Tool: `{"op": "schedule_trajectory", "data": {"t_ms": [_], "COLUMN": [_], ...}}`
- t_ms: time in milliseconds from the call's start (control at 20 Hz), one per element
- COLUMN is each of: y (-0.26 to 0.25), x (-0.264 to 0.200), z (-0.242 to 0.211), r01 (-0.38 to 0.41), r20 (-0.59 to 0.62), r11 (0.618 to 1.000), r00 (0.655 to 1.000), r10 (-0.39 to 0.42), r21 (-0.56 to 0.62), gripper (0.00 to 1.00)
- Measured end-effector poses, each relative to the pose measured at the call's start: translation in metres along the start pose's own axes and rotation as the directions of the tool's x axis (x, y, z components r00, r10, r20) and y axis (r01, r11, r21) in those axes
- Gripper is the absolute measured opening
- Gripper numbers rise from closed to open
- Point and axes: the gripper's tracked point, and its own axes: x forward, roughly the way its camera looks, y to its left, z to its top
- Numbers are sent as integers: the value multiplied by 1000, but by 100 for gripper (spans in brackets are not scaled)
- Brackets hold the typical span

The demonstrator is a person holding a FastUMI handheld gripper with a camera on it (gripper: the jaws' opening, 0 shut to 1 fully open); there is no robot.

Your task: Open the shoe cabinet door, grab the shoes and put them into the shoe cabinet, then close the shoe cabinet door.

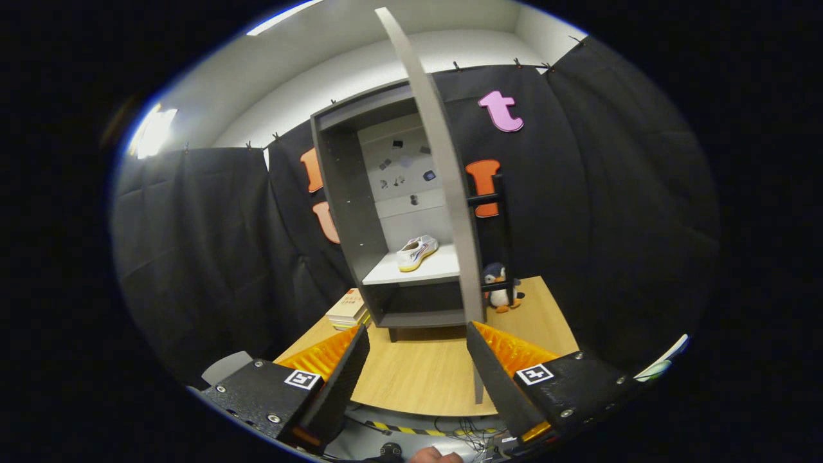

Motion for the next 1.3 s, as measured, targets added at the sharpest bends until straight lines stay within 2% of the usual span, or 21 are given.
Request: {"op": "schedule_trajectory", "data": {"t_ms": [250, 500, 850, 1050, 1300], "y": [-63, -89, -81, -64, -38], "x": [6, 23, 52, 54, 64], "z": [25, 33, 39, 40, 31], "r01": [93, 122, 111, 115, 107], "r20": [53, 68, 72, 74, 60], "r11": [996, 993, 993, 989, 991], "r00": [994, 990, 992, 991, 993], "r10": [-93, -121, -108, -108, -102], "r21": [2, -11, -41, -91, -82], "gripper": [95, 95, 95, 93, 93]}}
